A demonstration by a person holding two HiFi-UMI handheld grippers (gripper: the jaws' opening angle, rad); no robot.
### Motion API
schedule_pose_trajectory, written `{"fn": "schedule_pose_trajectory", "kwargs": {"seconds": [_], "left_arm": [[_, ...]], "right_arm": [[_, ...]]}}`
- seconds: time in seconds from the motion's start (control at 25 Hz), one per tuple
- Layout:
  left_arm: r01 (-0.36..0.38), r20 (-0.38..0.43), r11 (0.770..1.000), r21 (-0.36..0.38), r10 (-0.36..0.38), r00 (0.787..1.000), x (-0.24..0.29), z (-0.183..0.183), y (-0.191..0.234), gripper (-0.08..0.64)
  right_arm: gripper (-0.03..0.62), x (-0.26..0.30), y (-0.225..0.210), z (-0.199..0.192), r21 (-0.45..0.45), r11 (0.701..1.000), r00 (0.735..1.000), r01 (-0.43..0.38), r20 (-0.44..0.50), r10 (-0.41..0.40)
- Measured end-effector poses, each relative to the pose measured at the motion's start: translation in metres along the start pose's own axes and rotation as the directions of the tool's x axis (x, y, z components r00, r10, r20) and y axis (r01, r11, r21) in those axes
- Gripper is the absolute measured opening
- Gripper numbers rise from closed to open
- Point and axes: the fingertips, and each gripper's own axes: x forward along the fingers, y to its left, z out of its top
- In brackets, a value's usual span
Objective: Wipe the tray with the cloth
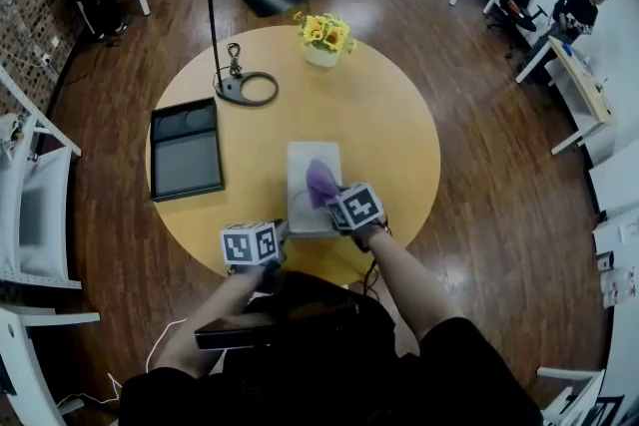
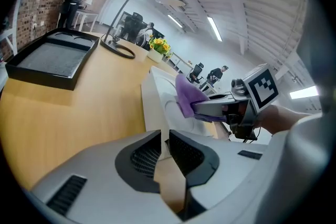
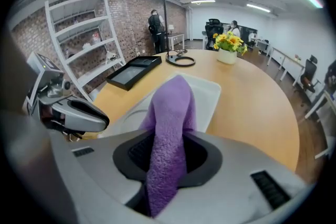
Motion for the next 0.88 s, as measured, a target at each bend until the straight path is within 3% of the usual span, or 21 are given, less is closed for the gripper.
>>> {"fn": "schedule_pose_trajectory", "kwargs": {"seconds": [0.2,0.36,0.48,0.56,0.64,0.72,0.88], "left_arm": [[-0.035,-0.044,0.999,0.040,0.037,0.998,0.010,0.020,0.008,0.034],[-0.092,-0.078,0.995,-0.039,0.089,0.993,0.013,0.034,0.036,0.004],[-0.119,-0.070,0.989,-0.085,0.113,0.991,0.011,0.047,0.052,0.004],[-0.135,-0.053,0.987,-0.089,0.131,0.990,0.007,0.056,0.057,0.004],[-0.140,-0.032,0.984,-0.114,0.137,0.990,0.004,0.060,0.059,0.004],[-0.136,-0.011,0.979,-0.153,0.136,0.991,0.001,0.059,0.058,0.003],[-0.120,0.003,0.972,-0.202,0.124,0.992,-0.004,0.050,0.056,0.003]], "right_arm": [[0.097,-0.009,-0.036,-0.023,0.121,0.993,1.000,-0.001,0.011,-0.001],[0.098,-0.009,-0.043,-0.028,0.194,0.981,1.000,-0.016,0.024,0.011],[0.097,-0.016,-0.029,-0.019,0.056,0.998,0.999,0.043,0.001,-0.043],[0.097,-0.024,0.005,0.009,-0.055,0.998,0.998,0.019,0.058,-0.016],[0.097,-0.020,0.043,0.026,-0.061,0.996,0.995,-0.060,0.082,0.064],[0.097,-0.005,0.072,0.024,-0.031,0.990,0.989,-0.138,0.048,0.139],[0.097,0.015,0.080,-0.007,-0.096,0.988,0.991,-0.121,-0.067,0.115]]}}
